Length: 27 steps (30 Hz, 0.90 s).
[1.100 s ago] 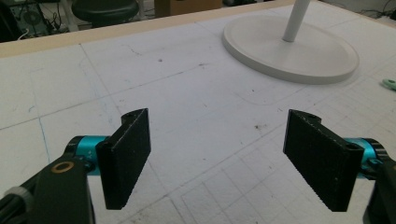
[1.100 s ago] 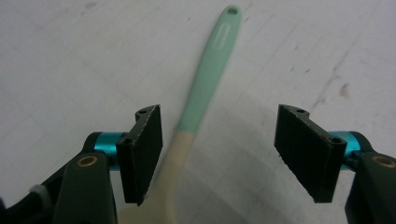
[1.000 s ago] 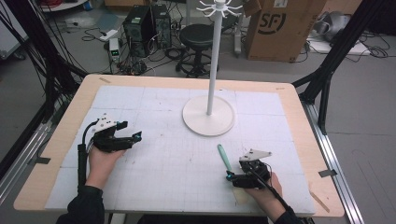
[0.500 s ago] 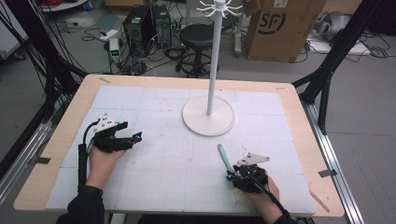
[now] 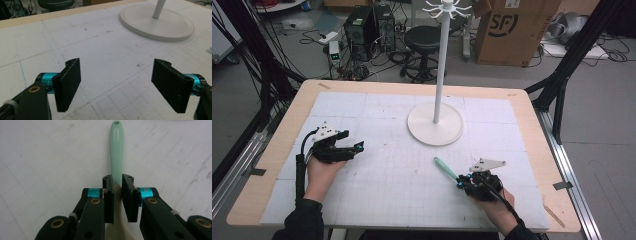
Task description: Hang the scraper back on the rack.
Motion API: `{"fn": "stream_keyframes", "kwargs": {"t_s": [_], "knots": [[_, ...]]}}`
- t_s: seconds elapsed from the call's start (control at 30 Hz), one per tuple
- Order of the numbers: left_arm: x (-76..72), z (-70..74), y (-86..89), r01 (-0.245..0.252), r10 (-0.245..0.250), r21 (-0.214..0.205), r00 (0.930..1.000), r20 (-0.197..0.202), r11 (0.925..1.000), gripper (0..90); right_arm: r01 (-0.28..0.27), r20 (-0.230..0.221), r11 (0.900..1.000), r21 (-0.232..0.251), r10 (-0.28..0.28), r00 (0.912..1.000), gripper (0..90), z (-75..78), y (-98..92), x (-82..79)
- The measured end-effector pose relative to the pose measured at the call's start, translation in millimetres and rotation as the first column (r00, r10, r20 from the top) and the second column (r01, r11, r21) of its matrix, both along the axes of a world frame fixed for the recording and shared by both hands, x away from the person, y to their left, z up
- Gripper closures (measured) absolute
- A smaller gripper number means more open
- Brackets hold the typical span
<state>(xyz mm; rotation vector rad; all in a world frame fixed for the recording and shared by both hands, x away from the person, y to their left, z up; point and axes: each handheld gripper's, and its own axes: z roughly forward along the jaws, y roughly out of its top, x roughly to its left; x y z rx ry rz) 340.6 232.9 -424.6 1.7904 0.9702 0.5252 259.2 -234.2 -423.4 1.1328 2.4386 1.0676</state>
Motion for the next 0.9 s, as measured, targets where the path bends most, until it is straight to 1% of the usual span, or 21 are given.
{"fn": "stream_keyframes", "kwargs": {"t_s": [0.07, 0.13, 0.17, 0.2, 0.3, 0.33, 0.37, 0.4, 0.43, 0.47, 0.5, 0.53, 0.57, 0.6, 0.63, 0.67, 0.7, 0.73, 0.8, 0.83, 0.9], "knots": [[0.3, -0.2, 0.4, 0.0, 0.0, 0.0, 1.0, -0.001, 1.0, 24.3, 0.0, 0.035, 0.9999, 0.013, -0.001, 0.9994, 80.8, 11.6, -6.0, 5.7], [0.4, -0.6, 0.1, -0.002, 0.002, 0.0, 1.0, -0.003, 1.0, 24.3, 0.009, 0.056, 0.9988, 0.048, -0.012, 0.9984, 80.8, 24.7, -12.7, 11.3], [0.5, -0.7, -0.2, 0.001, -0.001, -0.001, 1.0, -0.004, 1.0, 24.3, 0.009, 0.056, 0.9988, 0.048, -0.012, 0.9984, 80.8, 24.7, -12.7, 11.3], [0.6, -0.9, -0.6, 0.004, -0.004, 0.0, 1.0, -0.004, 1.0, 24.3, 0.007, 0.074, 0.9964, 0.084, -0.013, 0.9972, 80.8, 40.7, -20.0, 17.9], [0.4, -1.2, -1.7, 0.009, -0.009, 0.006, 0.9999, -0.007, 0.9999, 24.1, -0.008, 0.097, 0.9926, 0.121, -0.003, 0.9953, 80.8, 61.7, -28.2, 26.8], [0.4, -1.2, -1.7, 0.009, -0.009, 0.006, 0.9999, -0.007, 0.9999, 24.1, -0.008, 0.097, 0.9926, 0.121, -0.003, 0.9953, 80.8, 61.7, -28.2, 26.8], [0.4, -1.3, -2.2, 0.011, -0.011, 0.005, 0.9999, -0.009, 0.9999, 24.1, -0.017, 0.117, 0.9894, 0.144, 0.0, 0.9931, 80.8, 78.9, -33.8, 32.5], [0.5, -1.4, -2.3, 0.013, -0.012, 0.007, 0.9999, -0.009, 0.9999, 24.1, -0.017, 0.117, 0.9894, 0.144, 0.0, 0.9931, 80.8, 78.9, -33.8, 32.5], [0.5, -1.5, -2.4, 0.014, -0.014, 0.008, 0.9999, -0.01, 0.9999, 24.0, -0.025, 0.144, 0.9856, 0.167, 0.001, 0.9896, 80.8, 96.8, -40.1, 38.8], [0.5, -1.7, -2.7, 0.014, -0.014, 0.005, 0.9998, -0.011, 0.9999, 24.0, -0.031, 0.157, 0.9841, 0.175, 0.003, 0.9876, 80.8, 106.4, -43.1, 42.0], [0.7, -1.9, -2.9, 0.016, -0.016, 0.004, 0.9998, -0.012, 0.9999, 24.0, -0.031, 0.157, 0.9841, 0.175, 0.003, 0.9876, 80.8, 106.4, -43.1, 42.0], [0.7, -2.1, -3.1, 0.017, -0.017, 0.002, 0.9998, -0.014, 0.9998, 23.8, -0.035, 0.185, 0.9811, 0.19, -0.001, 0.9827, 80.8, 126.2, -49.7, 49.5], [0.9, -2.3, -3.0, 0.019, -0.019, 0.006, 0.9997, -0.015, 0.9998, 23.8, -0.035, 0.185, 0.9811, 0.19, -0.001, 0.9827, 80.8, 126.2, -49.7, 49.5], [1.1, -2.7, -3.3, 0.018, -0.018, 0.003, 0.9997, -0.018, 0.9998, 23.5, -0.04, 0.193, 0.9795, 0.197, 0.001, 0.9811, 80.8, 136.8, -53.3, 53.5], [1.6, -3.1, -3.1, 0.022, -0.022, 0.0, 0.9995, -0.024, 0.9998, 23.3, -0.048, 0.209, 0.9771, 0.207, 0.004, 0.9779, 80.8, 147.6, -56.8, 57.3], [1.9, -3.7, -3.3, 0.022, -0.022, -0.008, 0.9993, -0.029, 0.9997, 23.0, -0.056, 0.211, 0.9719, 0.229, 0.006, 0.9775, 80.8, 169.1, -63.9, 65.4], [2.4, -4.0, -3.1, 0.025, -0.025, -0.011, 0.9992, -0.031, 0.9996, 22.9, -0.066, 0.215, 0.9686, 0.24, 0.014, 0.9766, 80.8, 179.6, -67.0, 69.1], [2.4, -4.0, -3.1, 0.025, -0.025, -0.011, 0.9992, -0.031, 0.9996, 22.7, -0.066, 0.215, 0.9686, 0.24, 0.014, 0.9766, 80.8, 179.6, -67.0, 69.1], [2.7, -4.3, -3.2, 0.029, -0.029, -0.015, 0.999, -0.032, 0.9995, 22.7, -0.073, 0.242, 0.9662, 0.247, 0.011, 0.9702, 80.8, 198.6, -71.9, 74.7], [2.6, -4.5, -3.4, 0.029, -0.03, -0.016, 0.9989, -0.036, 0.9994, 22.7, -0.082, 0.252, 0.9627, 0.258, 0.015, 0.9677, 80.8, 214.4, -75.4, 80.7], [2.9, -5.2, -3.7, 0.031, -0.031, -0.011, 0.9986, -0.042, 0.9995, 22.7, -0.087, 0.262, 0.9607, 0.263, 0.016, 0.965, 80.8, 221.0, -76.9, 84.0]]}}
